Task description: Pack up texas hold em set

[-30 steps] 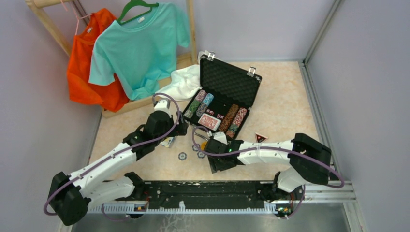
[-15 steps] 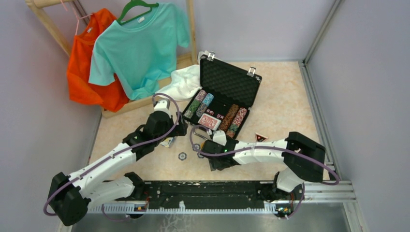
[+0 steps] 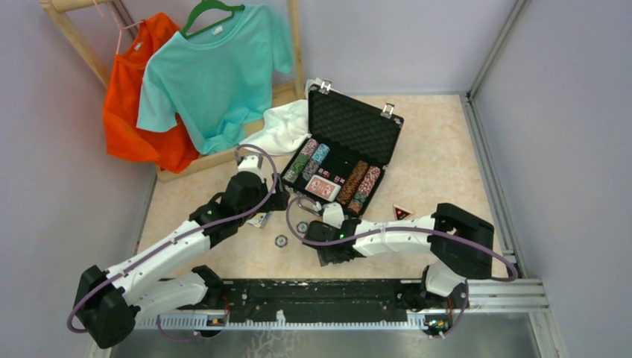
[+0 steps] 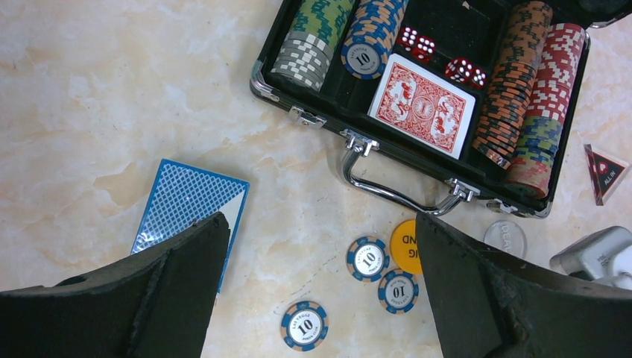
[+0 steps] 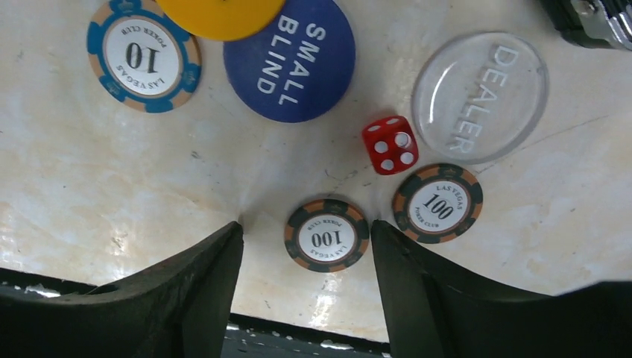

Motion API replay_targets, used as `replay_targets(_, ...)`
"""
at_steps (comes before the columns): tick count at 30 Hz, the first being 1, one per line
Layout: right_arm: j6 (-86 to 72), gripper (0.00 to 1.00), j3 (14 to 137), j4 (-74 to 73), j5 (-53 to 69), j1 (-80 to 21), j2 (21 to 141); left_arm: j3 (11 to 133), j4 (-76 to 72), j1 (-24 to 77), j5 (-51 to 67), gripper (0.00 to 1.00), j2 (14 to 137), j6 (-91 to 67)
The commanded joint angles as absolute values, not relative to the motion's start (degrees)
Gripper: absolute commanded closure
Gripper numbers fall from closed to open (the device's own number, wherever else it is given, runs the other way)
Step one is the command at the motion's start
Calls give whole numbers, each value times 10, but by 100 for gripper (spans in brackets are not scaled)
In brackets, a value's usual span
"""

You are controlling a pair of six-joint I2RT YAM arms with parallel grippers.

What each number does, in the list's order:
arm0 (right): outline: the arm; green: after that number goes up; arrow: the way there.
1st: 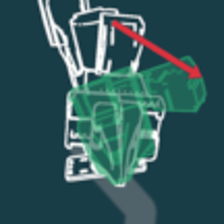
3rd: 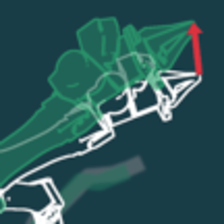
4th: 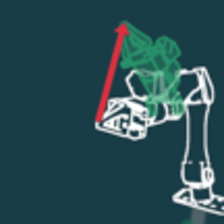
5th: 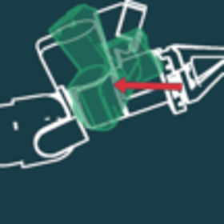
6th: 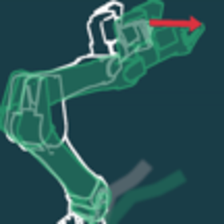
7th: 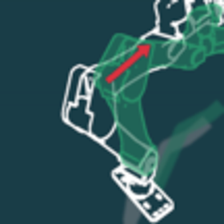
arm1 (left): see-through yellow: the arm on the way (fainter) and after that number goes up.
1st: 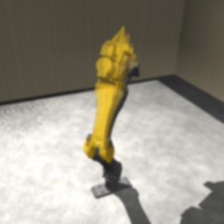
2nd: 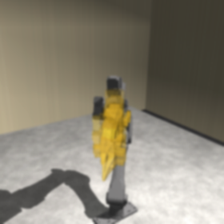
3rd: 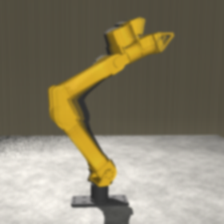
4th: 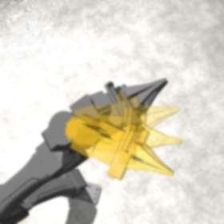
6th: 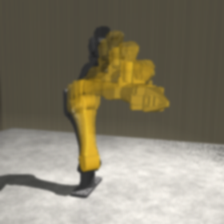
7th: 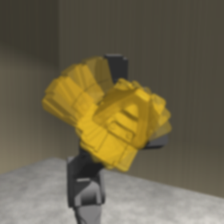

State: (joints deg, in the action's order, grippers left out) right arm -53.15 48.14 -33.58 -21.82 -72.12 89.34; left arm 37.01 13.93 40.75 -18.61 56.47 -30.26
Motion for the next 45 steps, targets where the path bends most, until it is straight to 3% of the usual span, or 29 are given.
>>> replay_targets(1,-534,35,489,-351,-214,-739,942,364,136,405,-161,1,570,-307)
replay_targets(10,-563,39,483,-356,-216,-757,940,340,114,405,-102,2,579,-314)
replay_targets(22,-584,35,469,-367,-221,-767,911,333,115,405,-96,2,568,-317)
replay_targets(45,-590,58,461,-364,-226,-768,913,329,115,405,-95,2,567,-318)
